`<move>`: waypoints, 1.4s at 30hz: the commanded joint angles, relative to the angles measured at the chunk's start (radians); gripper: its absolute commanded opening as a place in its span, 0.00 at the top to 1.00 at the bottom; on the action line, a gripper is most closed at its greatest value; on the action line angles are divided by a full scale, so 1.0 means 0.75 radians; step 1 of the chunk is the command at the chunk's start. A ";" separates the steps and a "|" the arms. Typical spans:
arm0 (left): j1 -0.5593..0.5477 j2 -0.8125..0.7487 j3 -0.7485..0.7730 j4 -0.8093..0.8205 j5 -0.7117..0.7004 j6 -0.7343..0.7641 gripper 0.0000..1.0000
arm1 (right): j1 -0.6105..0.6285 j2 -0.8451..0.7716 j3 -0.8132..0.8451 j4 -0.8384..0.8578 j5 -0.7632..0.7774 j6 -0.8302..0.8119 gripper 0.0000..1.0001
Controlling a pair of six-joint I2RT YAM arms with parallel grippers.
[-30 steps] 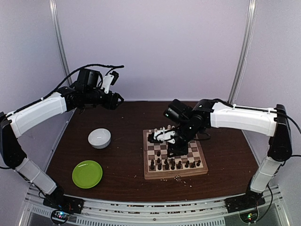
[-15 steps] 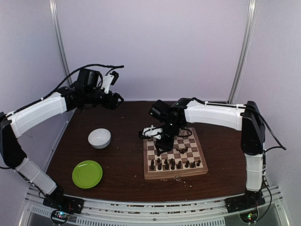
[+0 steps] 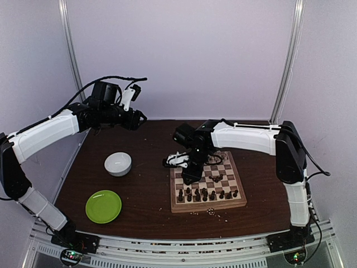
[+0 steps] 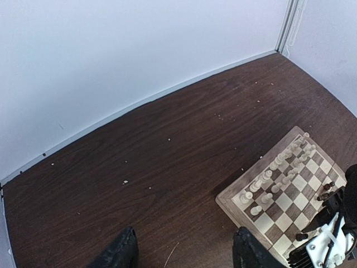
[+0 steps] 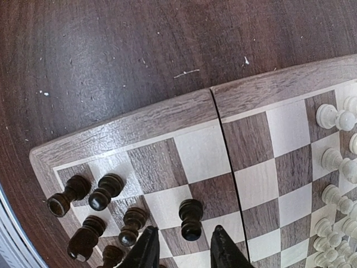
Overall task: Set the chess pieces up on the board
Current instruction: Pick up the pawn from the chessboard, then place the pawn at d7.
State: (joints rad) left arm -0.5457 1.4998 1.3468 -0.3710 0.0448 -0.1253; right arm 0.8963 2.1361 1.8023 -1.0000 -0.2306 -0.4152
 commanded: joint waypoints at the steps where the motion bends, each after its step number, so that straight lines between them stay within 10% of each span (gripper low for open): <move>1: 0.000 -0.012 0.035 0.024 0.018 0.001 0.41 | 0.000 0.041 0.033 -0.002 0.020 0.012 0.69; 16: 0.001 0.001 0.037 0.022 0.029 -0.001 0.41 | -0.023 0.051 0.043 0.007 0.023 0.024 0.93; 42: 0.001 0.031 0.048 0.014 0.073 -0.007 0.41 | -0.210 -0.572 -0.644 0.148 -0.040 -0.073 0.93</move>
State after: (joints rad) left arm -0.5457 1.5127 1.3506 -0.3740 0.0841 -0.1253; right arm 0.7334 1.6974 1.3209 -0.9264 -0.2241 -0.4492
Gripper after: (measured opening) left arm 0.592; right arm 0.105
